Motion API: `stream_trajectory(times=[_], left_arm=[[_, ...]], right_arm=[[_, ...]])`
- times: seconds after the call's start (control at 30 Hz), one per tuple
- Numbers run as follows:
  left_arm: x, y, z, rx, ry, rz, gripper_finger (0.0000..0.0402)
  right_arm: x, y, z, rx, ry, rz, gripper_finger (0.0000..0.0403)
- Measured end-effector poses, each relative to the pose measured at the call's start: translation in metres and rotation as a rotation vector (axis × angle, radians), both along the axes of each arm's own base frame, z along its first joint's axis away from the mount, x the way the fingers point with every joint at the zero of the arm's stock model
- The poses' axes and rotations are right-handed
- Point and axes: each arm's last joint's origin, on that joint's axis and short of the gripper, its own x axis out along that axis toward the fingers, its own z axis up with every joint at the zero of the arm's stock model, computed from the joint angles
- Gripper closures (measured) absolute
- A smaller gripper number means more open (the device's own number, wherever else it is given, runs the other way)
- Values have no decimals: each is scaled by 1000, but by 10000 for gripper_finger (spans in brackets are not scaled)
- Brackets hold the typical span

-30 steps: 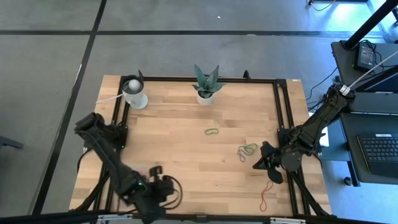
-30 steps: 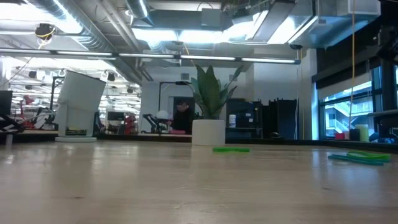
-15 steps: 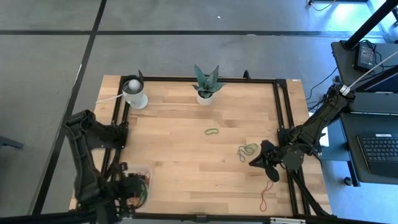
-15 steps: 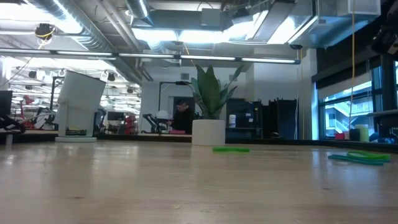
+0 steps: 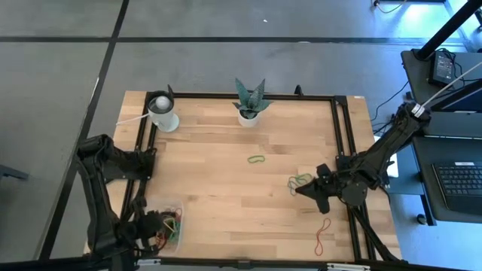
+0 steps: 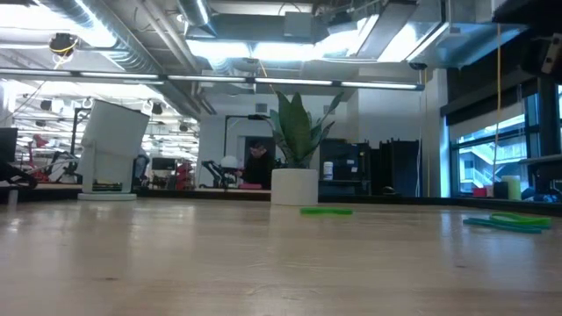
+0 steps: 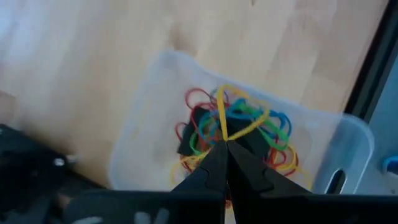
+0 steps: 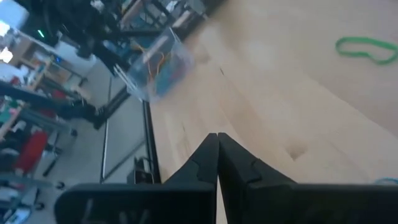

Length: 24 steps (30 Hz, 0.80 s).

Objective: Pick and place rubber bands into bin
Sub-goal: Put the yellow rubber band into the transparent bin

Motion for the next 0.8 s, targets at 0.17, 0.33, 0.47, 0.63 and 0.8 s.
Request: stream_trajectory(times=[0.17, 0.33, 0.47, 0.63, 0.8], left_arm=[[-11, -3, -39, -29, 3, -11, 400], [-12, 8, -79, -110, 113, 21, 400], [-5, 22, -95, -202, 172, -54, 400], [-1, 39, -105, -276, 223, -177, 400], [1, 50, -120, -315, 246, -242, 400]], right_arm=[[14, 6, -4, 29, -29, -34, 396], [31, 10, -10, 64, -67, -75, 396], [43, 10, -15, 74, -81, -111, 396], [60, 14, -15, 56, -66, -144, 396], [76, 21, -12, 20, -56, -149, 396]])
